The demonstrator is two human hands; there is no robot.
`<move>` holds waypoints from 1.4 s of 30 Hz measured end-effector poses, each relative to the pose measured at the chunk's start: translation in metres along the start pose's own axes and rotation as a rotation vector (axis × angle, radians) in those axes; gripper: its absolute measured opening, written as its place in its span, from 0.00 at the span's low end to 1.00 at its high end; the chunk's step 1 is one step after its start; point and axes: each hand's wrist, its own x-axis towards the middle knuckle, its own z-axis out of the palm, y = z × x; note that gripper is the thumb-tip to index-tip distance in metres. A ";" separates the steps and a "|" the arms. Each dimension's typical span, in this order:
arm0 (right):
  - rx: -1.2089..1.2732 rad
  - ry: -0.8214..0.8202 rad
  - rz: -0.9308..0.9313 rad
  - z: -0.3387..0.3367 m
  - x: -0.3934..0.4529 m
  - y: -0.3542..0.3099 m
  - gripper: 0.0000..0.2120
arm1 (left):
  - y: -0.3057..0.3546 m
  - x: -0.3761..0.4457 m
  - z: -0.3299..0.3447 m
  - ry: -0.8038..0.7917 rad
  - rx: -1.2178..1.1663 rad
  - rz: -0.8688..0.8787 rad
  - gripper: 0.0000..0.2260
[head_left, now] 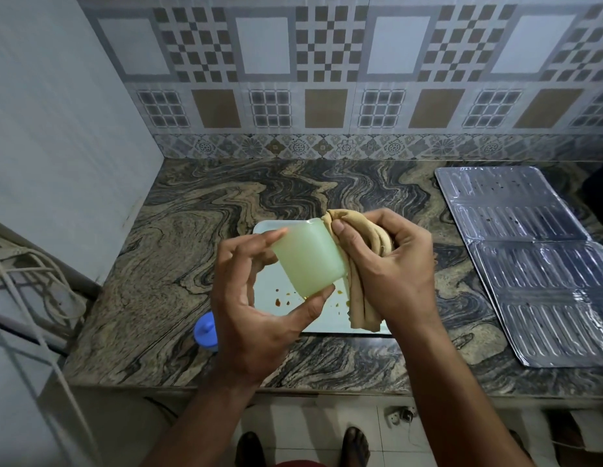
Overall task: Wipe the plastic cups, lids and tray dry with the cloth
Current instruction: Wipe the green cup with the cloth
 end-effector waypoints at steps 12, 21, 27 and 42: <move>-0.008 -0.134 0.084 0.005 -0.026 0.010 0.06 | 0.009 0.012 0.002 0.084 -0.461 -0.211 0.30; 0.160 0.133 -0.011 -0.005 -0.034 -0.006 0.07 | 0.001 0.017 -0.006 -0.013 -0.423 -0.290 0.30; 0.116 0.066 -0.130 -0.004 -0.024 -0.027 0.07 | 0.003 0.020 -0.005 -0.076 -0.409 -0.324 0.30; 0.854 0.153 0.522 0.032 -0.018 -0.010 0.16 | 0.013 0.018 0.032 0.024 -0.539 -0.485 0.29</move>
